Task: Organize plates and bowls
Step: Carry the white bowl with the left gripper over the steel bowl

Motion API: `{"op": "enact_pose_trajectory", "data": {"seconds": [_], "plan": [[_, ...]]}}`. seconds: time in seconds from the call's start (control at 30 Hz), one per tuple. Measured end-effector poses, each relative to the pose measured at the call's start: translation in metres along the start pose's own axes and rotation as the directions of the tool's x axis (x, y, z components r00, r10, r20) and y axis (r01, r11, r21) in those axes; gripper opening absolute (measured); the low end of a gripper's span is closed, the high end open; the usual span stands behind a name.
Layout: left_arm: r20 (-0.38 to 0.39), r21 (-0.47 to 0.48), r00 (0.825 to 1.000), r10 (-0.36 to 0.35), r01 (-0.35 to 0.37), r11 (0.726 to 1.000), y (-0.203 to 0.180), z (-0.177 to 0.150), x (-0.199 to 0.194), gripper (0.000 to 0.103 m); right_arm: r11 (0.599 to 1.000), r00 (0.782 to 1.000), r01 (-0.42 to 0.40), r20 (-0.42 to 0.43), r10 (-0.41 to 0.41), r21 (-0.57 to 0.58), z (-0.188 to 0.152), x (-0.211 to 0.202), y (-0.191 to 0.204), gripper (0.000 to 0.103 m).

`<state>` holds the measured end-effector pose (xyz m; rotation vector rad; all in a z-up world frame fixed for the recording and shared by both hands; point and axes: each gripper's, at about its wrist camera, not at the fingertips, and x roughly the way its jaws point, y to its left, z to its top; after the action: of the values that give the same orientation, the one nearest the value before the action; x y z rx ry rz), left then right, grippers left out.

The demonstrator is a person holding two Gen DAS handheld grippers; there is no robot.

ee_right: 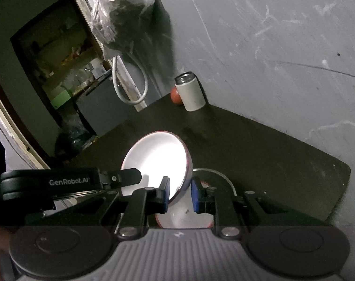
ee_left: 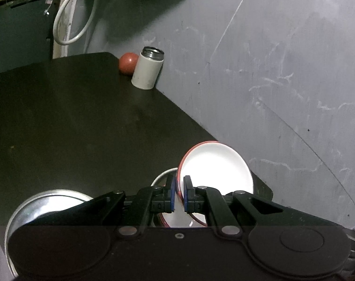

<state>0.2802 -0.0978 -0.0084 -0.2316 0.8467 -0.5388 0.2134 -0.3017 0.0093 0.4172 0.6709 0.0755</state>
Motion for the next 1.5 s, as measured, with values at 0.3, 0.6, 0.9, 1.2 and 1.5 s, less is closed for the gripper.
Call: {"op": "enact_pose_trajectory", "data": {"seconds": [0.3,0.6,0.9,1.2,1.5], "plan": [[-0.051,-0.028,0.999,0.009,-0.011,1.000,0.002,-0.010,0.004,0.007,1.000,0.998,0.000,-0.062,-0.001,-0.015,-0.004,0.003,-0.007,0.021],[-0.102,-0.038,0.994,0.035,-0.039,0.999,-0.004,-0.009,0.012,0.008,0.999,0.989,0.009,-0.149,-0.015,-0.040,-0.001,0.010,-0.011,0.021],[-0.150,-0.078,0.988,0.028,-0.040,0.996,-0.003,-0.007,0.023,0.011,0.998,0.982,0.013,-0.189,-0.025,-0.064,0.009,0.014,-0.015,0.021],[-0.181,-0.099,0.983,0.042,-0.061,0.993,-0.002,-0.003,0.031,0.012,0.997,0.974,0.002,-0.226,-0.019,-0.078,0.016,0.024,-0.020,0.021],[-0.195,-0.136,0.979,0.053,-0.081,0.987,0.001,0.000,0.036,0.012,0.996,0.967,-0.010,-0.253,-0.014,-0.093,0.021,0.034,-0.021,0.021]]}}
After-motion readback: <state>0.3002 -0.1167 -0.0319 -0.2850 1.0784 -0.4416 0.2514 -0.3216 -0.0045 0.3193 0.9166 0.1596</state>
